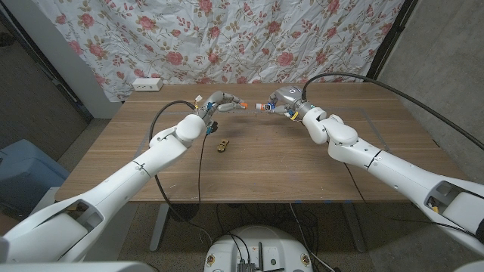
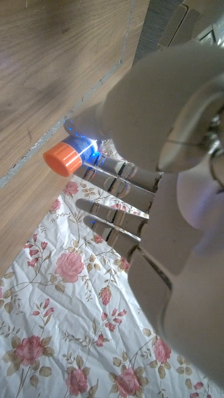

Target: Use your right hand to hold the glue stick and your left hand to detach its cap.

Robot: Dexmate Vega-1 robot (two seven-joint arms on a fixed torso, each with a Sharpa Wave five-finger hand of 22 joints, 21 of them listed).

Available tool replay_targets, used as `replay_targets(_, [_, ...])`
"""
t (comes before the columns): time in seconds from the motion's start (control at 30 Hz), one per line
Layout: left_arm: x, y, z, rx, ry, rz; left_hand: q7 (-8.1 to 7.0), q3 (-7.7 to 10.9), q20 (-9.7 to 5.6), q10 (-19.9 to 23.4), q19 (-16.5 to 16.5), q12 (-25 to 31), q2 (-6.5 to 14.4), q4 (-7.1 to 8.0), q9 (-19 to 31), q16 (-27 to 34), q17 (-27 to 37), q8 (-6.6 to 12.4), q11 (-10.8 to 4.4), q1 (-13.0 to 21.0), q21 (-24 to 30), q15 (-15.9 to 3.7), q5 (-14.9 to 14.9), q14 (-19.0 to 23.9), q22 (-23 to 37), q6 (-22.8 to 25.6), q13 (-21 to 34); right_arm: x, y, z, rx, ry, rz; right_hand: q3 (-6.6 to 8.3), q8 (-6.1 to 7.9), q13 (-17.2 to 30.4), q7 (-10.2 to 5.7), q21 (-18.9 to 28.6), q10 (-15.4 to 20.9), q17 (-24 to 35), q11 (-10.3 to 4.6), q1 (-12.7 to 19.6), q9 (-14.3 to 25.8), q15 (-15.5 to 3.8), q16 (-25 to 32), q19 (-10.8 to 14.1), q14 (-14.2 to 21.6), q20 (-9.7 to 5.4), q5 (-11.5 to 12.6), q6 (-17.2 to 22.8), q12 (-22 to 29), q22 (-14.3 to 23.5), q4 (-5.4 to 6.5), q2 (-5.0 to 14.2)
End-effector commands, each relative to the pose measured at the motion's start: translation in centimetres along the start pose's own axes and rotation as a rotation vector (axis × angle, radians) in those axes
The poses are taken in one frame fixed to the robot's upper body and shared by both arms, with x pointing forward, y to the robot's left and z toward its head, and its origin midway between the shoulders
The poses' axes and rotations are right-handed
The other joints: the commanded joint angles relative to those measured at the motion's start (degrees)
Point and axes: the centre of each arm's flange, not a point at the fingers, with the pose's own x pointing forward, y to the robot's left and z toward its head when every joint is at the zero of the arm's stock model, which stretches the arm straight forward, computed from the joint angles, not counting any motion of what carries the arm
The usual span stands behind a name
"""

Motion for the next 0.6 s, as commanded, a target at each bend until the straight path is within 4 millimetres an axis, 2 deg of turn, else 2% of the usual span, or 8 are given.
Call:
replay_targets(0.03, [-0.7, 0.2, -0.6, -0.008, 0.011, -0.003, -0.14, -0.37, -0.49, -0.97, -0.46, -0.31, 0.06, 0.0, 0.11, -0.15, -0.02, -0.38, -1.19, -0.65, -0.2, -5.48, 0.26, -0.78, 0.22, -0.77, 0.31, -0.4, 0.0, -0.4, -0.021, 0.001, 0.023, -0.1, 0.09, 0.28, -1.89, 0.09, 0.34, -0.07, 0.04, 0.06, 0.19, -6.96, 0.38, 0.46, 0.14, 0.11, 0.42, 3.4, 0.22, 0.14, 0.07, 0.78])
replay_targets(0.6, [-1.5, 0.0, -2.4, -0.016, 0.053, -0.017, -0.46, -1.14, -0.26, -2.35, -1.56, -0.33, 0.28, 0.33, 0.15, -0.01, 0.03, -0.89, -1.19, -1.57, -0.37, -4.65, 0.25, -1.4, 0.23, -1.99, 0.36, -0.8, 0.3, -1.0, -0.026, 0.012, 0.08, -0.14, -0.04, 0.28, -1.88, 0.11, 0.43, -0.15, 0.03, 0.04, 0.2, -7.13, 0.24, 0.57, 0.13, 0.1, 0.45, 3.49, 0.25, 0.14, 0.03, 0.8])
